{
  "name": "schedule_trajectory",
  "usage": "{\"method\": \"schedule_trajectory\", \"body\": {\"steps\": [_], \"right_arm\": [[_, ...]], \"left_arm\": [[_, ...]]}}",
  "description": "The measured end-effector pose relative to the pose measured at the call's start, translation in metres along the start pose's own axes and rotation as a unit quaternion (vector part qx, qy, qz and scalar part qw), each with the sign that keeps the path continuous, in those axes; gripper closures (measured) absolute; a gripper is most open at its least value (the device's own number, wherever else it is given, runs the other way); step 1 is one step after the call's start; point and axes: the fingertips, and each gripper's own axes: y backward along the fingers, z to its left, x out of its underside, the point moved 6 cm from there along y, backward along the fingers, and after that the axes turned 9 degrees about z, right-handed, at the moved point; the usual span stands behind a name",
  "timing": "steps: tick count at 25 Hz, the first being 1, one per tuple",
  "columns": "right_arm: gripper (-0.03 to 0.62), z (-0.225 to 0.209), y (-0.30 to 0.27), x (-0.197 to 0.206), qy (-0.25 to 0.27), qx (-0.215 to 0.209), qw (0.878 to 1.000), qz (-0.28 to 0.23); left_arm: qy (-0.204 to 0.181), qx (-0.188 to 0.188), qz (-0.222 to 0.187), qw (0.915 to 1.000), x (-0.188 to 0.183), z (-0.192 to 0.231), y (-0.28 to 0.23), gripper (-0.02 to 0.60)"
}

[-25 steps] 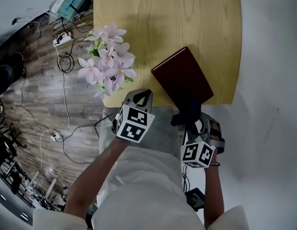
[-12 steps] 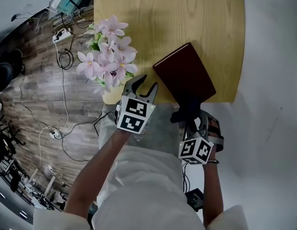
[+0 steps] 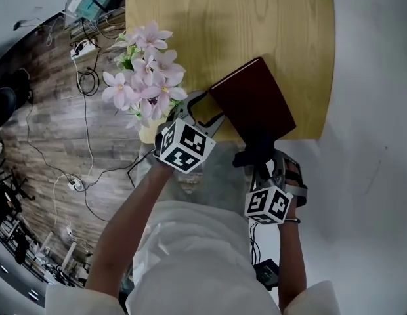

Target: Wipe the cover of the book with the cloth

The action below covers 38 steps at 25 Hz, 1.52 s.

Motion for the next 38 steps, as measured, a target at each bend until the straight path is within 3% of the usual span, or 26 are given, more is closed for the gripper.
{"method": "schedule_trajectory", "body": {"steps": [10,14,31,38], "right_arm": [[0.444,-0.009,-0.003,-0.007,0.026,-0.010,1.000,0.007],[0.444,-0.014,-0.005,-0.017,0.035,-0.009,0.999,-0.001],[0.444,-0.051,-0.014,-0.076,0.005,0.016,0.999,-0.051],[0.445,-0.070,-0.016,-0.111,0.020,0.025,0.996,-0.086]], "left_arm": [[-0.132,0.004,0.011,0.9912,-0.004,-0.005,-0.003,0.275],[-0.162,0.009,0.026,0.9864,-0.003,-0.005,-0.002,0.275],[-0.170,0.010,0.037,0.9847,-0.001,-0.006,-0.001,0.275],[-0.179,0.010,0.045,0.9828,-0.001,-0.007,-0.001,0.275]]}}
